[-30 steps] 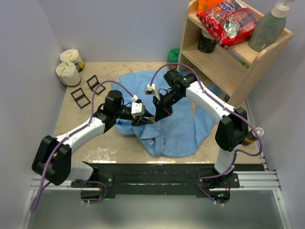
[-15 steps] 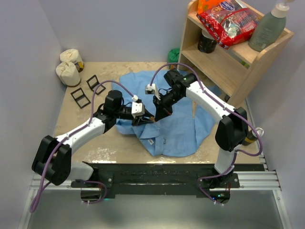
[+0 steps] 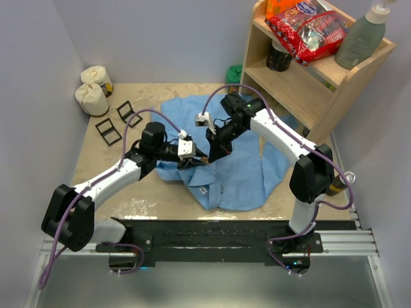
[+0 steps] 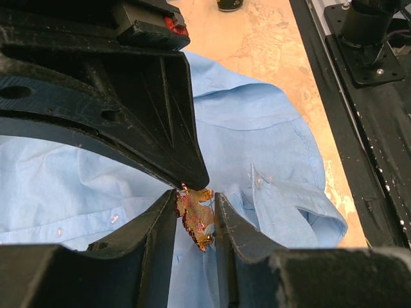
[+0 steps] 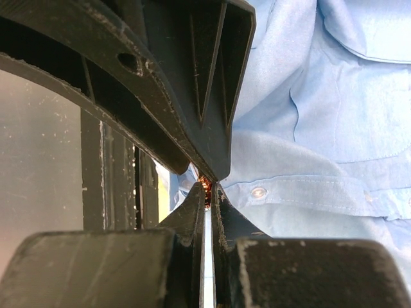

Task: Remove the brooch from the garment
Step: Remove the brooch from the clothes.

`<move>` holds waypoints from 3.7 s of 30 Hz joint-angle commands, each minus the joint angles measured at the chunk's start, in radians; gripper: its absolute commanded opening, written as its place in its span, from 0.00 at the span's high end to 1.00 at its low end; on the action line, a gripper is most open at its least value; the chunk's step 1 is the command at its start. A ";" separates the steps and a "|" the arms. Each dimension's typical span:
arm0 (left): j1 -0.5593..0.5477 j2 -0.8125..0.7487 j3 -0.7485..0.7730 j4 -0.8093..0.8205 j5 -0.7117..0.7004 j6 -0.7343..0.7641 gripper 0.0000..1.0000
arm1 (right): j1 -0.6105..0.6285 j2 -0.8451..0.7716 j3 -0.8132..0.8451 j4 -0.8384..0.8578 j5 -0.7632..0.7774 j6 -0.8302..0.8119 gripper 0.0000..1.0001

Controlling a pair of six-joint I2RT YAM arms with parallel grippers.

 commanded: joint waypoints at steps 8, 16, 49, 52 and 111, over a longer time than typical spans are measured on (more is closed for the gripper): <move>-0.007 -0.022 0.049 -0.175 0.005 0.103 0.58 | -0.004 -0.008 0.055 -0.011 -0.052 0.007 1.00; -0.005 -0.031 0.069 -0.226 0.071 0.132 0.49 | -0.010 -0.017 0.049 -0.014 -0.063 0.002 1.00; -0.079 0.003 0.106 -0.192 -0.205 -0.023 0.88 | -0.013 -0.026 0.029 0.036 -0.040 0.048 1.00; -0.079 0.001 0.109 -0.189 -0.197 -0.032 0.88 | -0.013 -0.022 0.026 0.038 -0.037 0.048 1.00; 0.065 -0.180 0.069 -0.464 -0.171 0.178 0.44 | -0.019 -0.059 -0.031 0.131 0.060 0.105 1.00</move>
